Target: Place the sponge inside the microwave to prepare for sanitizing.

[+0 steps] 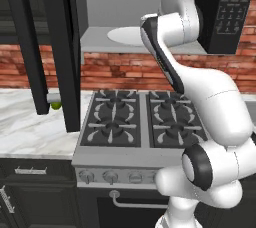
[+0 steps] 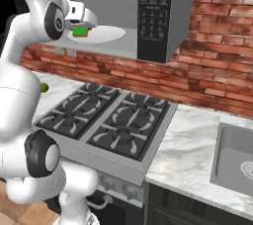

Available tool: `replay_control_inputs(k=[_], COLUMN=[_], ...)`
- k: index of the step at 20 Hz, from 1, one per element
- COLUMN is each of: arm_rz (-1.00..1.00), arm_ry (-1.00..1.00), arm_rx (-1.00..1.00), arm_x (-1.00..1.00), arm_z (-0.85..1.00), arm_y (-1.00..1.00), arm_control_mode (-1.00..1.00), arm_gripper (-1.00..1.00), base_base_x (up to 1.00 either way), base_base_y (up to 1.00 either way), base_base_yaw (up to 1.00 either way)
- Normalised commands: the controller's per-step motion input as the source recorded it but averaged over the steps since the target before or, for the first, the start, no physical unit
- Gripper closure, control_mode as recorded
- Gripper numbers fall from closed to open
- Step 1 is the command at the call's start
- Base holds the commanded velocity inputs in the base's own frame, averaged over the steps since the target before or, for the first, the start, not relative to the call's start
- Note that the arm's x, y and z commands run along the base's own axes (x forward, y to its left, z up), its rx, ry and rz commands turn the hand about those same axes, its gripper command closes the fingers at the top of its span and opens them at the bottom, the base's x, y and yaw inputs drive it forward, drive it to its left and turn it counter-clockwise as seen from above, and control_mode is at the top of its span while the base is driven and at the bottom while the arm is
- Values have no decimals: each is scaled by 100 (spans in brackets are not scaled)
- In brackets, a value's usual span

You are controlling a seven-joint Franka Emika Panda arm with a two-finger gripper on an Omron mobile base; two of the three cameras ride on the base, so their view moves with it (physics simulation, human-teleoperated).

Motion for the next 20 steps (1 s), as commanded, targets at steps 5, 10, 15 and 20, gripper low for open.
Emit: replay_control_inputs(k=[5,10,15,20], arm_rz=[0,0,0,0], arm_ry=[0,0,3,3], arm_rx=[0,0,0,0], arm_x=[72,47,35,23], arm_z=[0,0,-1,-9], arm_y=[0,14,23,8], arm_control_mode=[-100,-100,-100,-100], arm_gripper=[100,100,100,100], base_base_x=[0,0,0,0], base_base_y=[0,0,0,0], base_base_yaw=[0,0,0,0])
